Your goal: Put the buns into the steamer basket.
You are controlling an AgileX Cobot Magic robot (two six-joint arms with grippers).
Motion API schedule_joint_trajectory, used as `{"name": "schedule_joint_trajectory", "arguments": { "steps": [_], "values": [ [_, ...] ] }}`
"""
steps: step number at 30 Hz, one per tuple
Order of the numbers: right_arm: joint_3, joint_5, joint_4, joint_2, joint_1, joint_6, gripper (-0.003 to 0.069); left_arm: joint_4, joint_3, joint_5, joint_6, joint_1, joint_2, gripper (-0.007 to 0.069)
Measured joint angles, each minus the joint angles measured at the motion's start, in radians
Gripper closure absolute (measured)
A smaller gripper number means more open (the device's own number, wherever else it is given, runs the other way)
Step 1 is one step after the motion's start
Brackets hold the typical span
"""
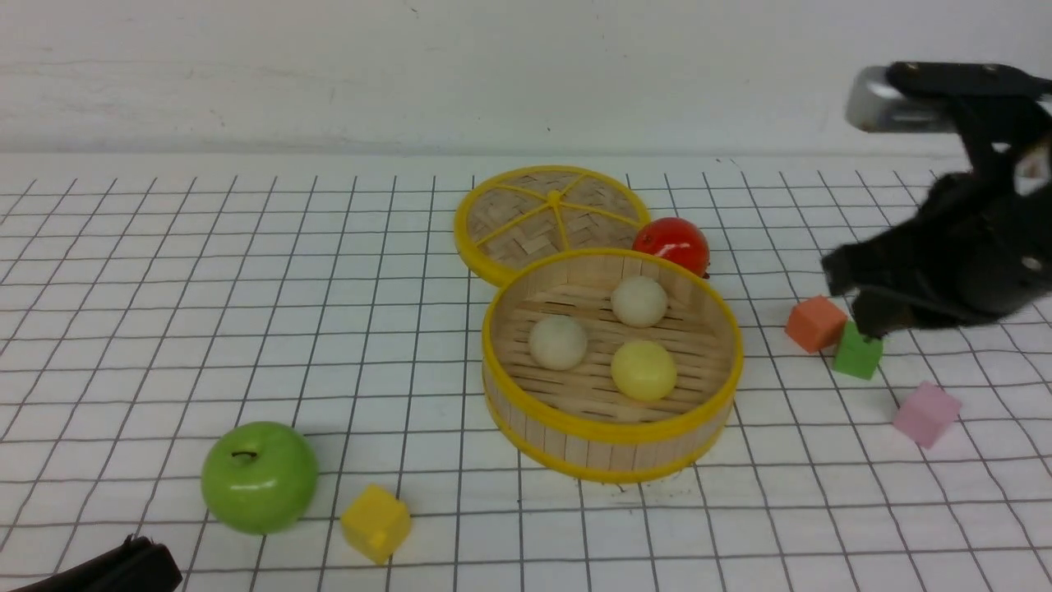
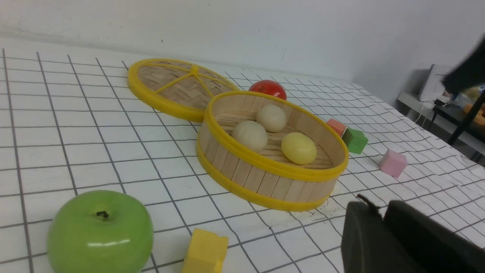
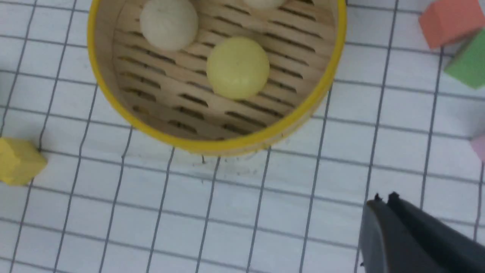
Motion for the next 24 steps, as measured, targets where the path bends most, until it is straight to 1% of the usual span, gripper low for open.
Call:
{"name": "schedule_joint_trajectory", "arguments": {
  "steps": [3,4,6,7,11,13,16,17,19,21,22,23,24],
  "values": [
    [0.109,0.022,0.000,-0.146,0.000,0.003,0.0678,0.000,0.000,0.000,0.000,0.000,0.000,0.0554],
    [0.121,0.027,0.000,-0.154,0.000,0.003,0.0678,0.000,0.000,0.000,0.000,0.000,0.000,0.0554],
    [0.166,0.059,0.000,-0.234,0.000,0.003,0.0678,0.000,0.000,0.000,0.000,0.000,0.000,0.0554],
    [0.197,0.103,0.000,-0.302,0.000,0.003,0.0678,0.000,0.000,0.000,0.000,0.000,0.000,0.0552],
    [0.209,0.176,0.000,-0.378,0.000,0.003,0.0678,0.000,0.000,0.000,0.000,0.000,0.000,0.0550],
    [0.212,0.241,0.000,-0.437,0.000,0.003,0.0678,0.000,0.000,0.000,0.000,0.000,0.000,0.0547],
    [0.214,0.270,-0.010,-0.486,0.000,0.002,0.0678,0.000,0.000,0.000,0.000,0.000,0.000,0.0544],
    [0.221,0.261,-0.022,-0.512,-0.005,-0.005,0.0678,0.000,0.000,0.000,0.000,0.000,0.000,0.0543],
    [0.286,0.169,-0.032,-0.607,-0.042,-0.044,0.0678,0.000,0.000,0.000,0.000,0.000,0.000,0.0540],
    [0.411,0.024,-0.030,-0.729,-0.098,-0.104,0.0678,0.000,0.000,0.000,0.000,0.000,0.000,0.0538],
    [0.426,0.009,-0.029,-0.743,-0.103,-0.116,0.0678,0.000,0.000,0.000,0.000,0.000,0.000,0.0538],
    [0.491,-0.056,-0.026,-0.800,-0.127,-0.134,0.0678,0.000,0.000,0.000,0.000,0.000,0.000,0.0536],
    [0.651,-0.184,-0.019,-0.917,-0.169,-0.176,0.0678,0.000,0.000,0.000,0.000,0.000,0.000,0.0535]
  ]
}}
